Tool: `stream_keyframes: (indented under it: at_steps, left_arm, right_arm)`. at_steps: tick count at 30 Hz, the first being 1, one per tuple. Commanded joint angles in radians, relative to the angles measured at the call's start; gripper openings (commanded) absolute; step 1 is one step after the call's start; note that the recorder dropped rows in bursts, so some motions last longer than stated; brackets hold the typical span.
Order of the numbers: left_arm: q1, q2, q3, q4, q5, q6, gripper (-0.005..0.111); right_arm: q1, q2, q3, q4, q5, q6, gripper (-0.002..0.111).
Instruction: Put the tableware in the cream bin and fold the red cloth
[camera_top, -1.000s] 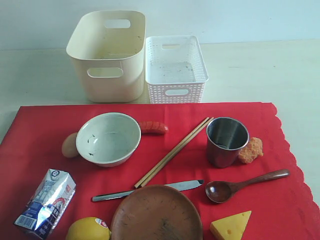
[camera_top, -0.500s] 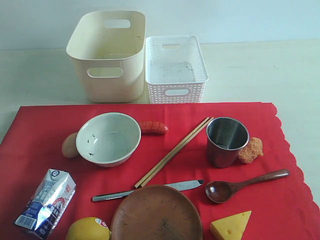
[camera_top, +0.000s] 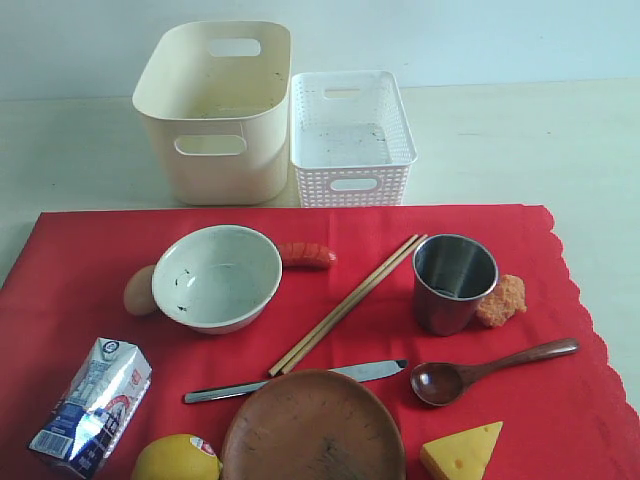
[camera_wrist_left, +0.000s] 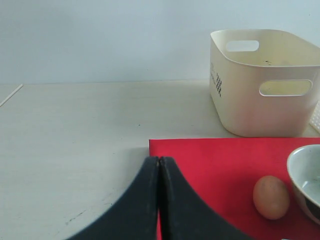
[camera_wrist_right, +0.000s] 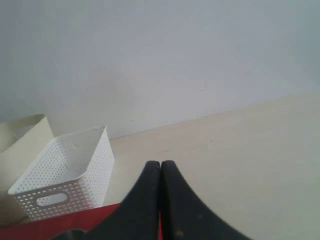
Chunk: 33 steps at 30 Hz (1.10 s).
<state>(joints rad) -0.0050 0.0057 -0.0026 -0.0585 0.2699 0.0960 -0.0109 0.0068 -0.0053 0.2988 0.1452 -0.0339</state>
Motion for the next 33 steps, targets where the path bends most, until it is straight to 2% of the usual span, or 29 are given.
stream_keyframes:
  at_steps: [1, 11, 24, 33]
  left_arm:
    - [-0.005, -0.006, 0.003, 0.003, -0.005, 0.001, 0.000]
    - [-0.005, -0.006, 0.003, 0.003, -0.005, 0.001, 0.000]
    - [-0.005, -0.006, 0.003, 0.003, -0.005, 0.001, 0.000]
    - [-0.005, -0.006, 0.003, 0.003, -0.005, 0.001, 0.000]
  right_arm:
    - [-0.002, -0.007, 0.005, 0.087, -0.012, -0.006, 0.000]
    - [-0.002, -0.007, 0.005, 0.093, -0.041, -0.006, 0.000]
    - [-0.002, -0.007, 0.005, 0.087, 0.041, -0.079, 0.000]
    - [-0.002, 0.151, 0.005, 0.095, 0.001, -0.079, 0.000]
